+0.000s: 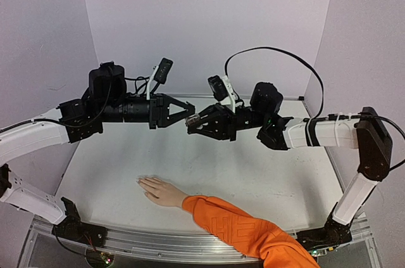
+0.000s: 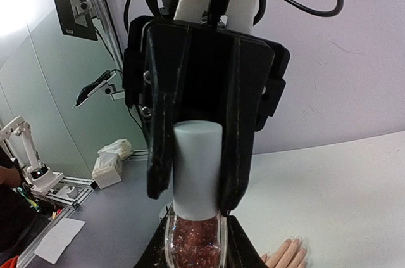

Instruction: Paint the nails

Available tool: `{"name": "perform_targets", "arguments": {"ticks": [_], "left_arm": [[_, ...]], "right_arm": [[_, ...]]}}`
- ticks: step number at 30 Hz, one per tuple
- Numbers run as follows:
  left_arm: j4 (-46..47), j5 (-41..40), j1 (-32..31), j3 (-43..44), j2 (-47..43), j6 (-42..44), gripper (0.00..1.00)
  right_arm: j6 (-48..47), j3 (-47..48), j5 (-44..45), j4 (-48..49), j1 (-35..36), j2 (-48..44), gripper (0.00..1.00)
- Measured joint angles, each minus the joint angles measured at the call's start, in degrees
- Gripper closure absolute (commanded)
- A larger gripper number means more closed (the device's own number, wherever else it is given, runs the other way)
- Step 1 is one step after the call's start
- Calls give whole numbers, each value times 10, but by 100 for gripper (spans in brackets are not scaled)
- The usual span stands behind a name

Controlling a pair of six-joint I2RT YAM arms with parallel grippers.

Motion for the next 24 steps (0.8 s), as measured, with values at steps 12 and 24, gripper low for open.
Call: {"name": "perform_targets", "arguments": {"ticks": [12,24], "left_arm": [[4,-72,13,0,18,11,100],[-7,-202,13,9,65,-11,82]], "right_arm": [[-71,-5,175,-94,15,-21,100],[-286,5,864,-165,174,-6,100]]}}
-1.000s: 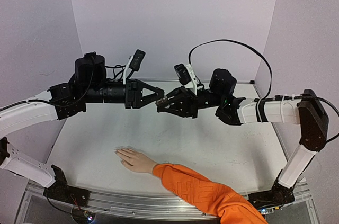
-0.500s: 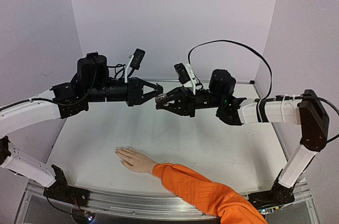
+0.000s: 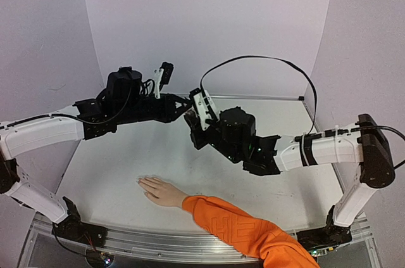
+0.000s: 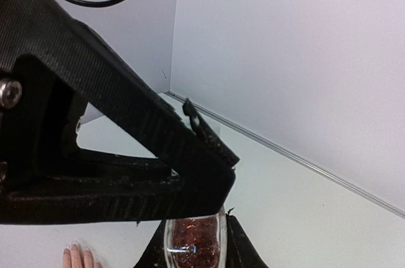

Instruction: Paint the nails

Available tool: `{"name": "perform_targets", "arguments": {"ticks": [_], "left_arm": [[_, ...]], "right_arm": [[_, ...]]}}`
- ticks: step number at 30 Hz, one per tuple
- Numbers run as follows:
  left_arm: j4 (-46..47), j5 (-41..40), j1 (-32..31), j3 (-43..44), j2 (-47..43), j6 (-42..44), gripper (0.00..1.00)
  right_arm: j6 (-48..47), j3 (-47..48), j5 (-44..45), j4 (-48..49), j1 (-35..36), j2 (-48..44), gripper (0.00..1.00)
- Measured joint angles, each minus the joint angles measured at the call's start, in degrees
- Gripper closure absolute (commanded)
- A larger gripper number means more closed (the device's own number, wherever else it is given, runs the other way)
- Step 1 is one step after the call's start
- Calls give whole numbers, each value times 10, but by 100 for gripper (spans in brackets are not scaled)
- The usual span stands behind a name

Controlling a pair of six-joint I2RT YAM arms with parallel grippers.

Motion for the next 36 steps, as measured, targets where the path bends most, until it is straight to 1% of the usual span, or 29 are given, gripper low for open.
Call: {"name": "perform_targets", "arguments": {"ticks": [2,3,5,6,7,8,10,11,14,16,18,20,23,24,28,33,36], "left_arm": [[-13,-7,1,2,3,-2,68],[-17,-7,1,3,3,-1,64],[-26,-3,0,7,2,-1,61],[-29,-2,1,8,-1,-1,58],[-33,0,1,8,-3,-1,56],[-37,2,1,8,-7,1,53],[-46,12,0,7,-16,4,46],[-50,21,-3,5,-25,3,42],[-59,40,-11,0,-53,4,32],[-59,52,-16,-2,-70,2,29],[-58,61,-16,-2,-79,2,29],[-58,72,-16,-2,-84,2,30],[-59,87,-16,-2,-85,-2,39],[-59,91,-16,-2,-85,-4,44],[-58,118,-16,-2,-82,-9,60],[-53,153,-16,-1,-69,-10,74],[-54,171,-16,5,-57,-5,88]], "right_arm": [[-9,0,-17,0,-6,4,100],[-11,0,-40,0,-11,4,100],[-8,-1,-107,0,-32,4,100],[-2,-3,-154,3,-47,4,100],[9,-7,-224,8,-60,3,100],[17,-8,-254,10,-77,2,100],[48,-10,-360,13,-108,0,100],[71,-10,-427,17,-128,0,100],[121,-10,-558,28,-165,0,100],[155,-10,-637,40,-179,0,100],[188,-10,-702,59,-179,1,100],[223,-10,-759,90,-175,5,100],[266,-10,-810,128,-168,10,100],[278,-10,-821,139,-167,12,100],[310,-10,-846,171,-167,18,100],[328,-10,-856,185,-167,20,100],[335,-10,-859,188,-167,24,100]]}}
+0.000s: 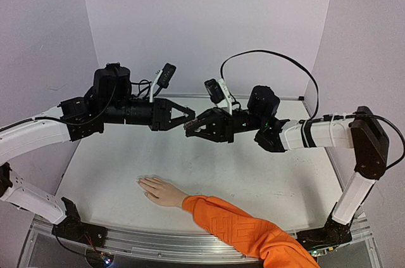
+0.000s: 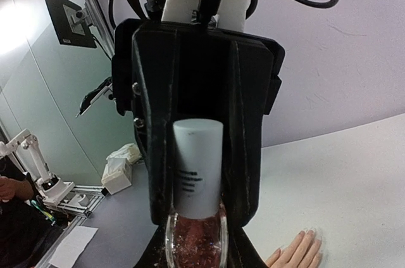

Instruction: Paint the nails

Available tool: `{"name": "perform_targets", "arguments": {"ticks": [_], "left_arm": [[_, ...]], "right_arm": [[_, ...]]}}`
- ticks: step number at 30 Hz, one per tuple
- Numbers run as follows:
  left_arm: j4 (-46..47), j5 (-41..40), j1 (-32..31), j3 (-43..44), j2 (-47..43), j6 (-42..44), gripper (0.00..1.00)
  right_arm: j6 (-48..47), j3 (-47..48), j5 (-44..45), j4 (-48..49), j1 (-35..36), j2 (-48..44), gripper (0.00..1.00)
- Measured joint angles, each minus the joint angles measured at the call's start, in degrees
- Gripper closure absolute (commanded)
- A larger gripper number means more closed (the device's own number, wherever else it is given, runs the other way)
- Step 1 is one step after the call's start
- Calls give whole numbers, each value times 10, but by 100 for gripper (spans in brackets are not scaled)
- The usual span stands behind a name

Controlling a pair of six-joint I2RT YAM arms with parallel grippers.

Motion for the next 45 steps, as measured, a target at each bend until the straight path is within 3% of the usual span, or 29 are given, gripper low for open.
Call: {"name": "perform_targets", "arguments": {"ticks": [5,9,12,14,19,21,23,26,28,33,39,45], "left_arm": [[0,-1,4,4,8,24,100],[-9,-20,4,4,10,28,100],[-13,-49,9,4,19,28,100],[-10,-80,16,4,28,27,100],[-3,-127,28,13,53,23,100],[3,-127,24,24,66,22,98],[9,-126,24,34,79,20,82],[14,-127,24,39,83,15,52],[9,-117,23,40,78,10,35],[-6,-104,14,31,50,19,13],[-9,-87,2,19,-4,26,11],[-10,-65,3,19,-13,26,35]], "right_arm": [[17,0,3,-12,-4,1,100],[-23,0,28,-47,-4,0,100],[-87,1,105,-114,2,-14,100],[-142,1,243,-167,26,-32,100],[-276,4,752,-213,151,-43,100],[-312,5,834,-210,169,-41,100],[-342,5,861,-207,171,-40,100],[-368,4,837,-201,162,-40,100],[-378,2,776,-201,148,-40,100],[-353,-3,537,-199,84,-45,100],[-252,-2,243,-183,14,-49,100],[-177,16,97,-150,14,-37,100]]}}
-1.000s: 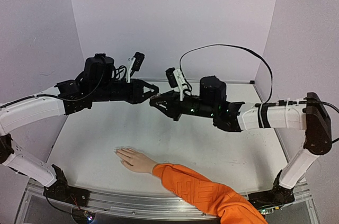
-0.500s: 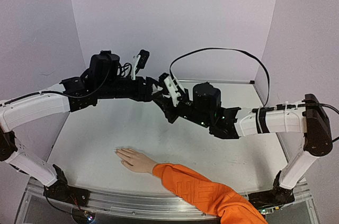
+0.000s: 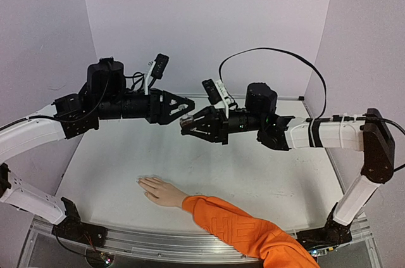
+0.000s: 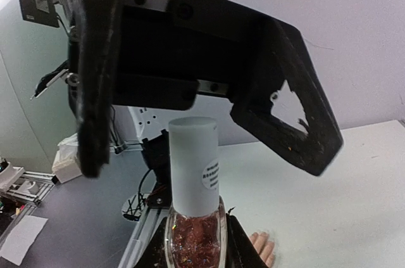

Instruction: Paint the nails

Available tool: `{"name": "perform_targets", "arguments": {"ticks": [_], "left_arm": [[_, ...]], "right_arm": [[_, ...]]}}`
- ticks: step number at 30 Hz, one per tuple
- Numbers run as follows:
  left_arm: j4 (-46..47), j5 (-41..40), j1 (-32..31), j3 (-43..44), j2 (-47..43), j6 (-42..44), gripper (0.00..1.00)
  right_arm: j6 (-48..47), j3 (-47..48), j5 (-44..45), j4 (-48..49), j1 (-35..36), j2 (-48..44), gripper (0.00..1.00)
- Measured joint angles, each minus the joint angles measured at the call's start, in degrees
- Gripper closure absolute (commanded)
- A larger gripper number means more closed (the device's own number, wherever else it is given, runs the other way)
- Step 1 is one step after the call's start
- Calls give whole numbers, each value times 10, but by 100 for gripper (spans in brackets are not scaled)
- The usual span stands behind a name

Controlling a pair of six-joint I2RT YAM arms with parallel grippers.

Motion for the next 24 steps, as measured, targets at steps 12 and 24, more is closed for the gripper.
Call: {"name": "perform_targets", "arguments": {"ticks": [12,24], "left_arm": [[0,22,0,0,3,0,79],[5,-39,15,0,21,0,100]], "right_arm": [[49,5,-34,36,3,18,100],[-7,3,176,-15,27,9,100]]}}
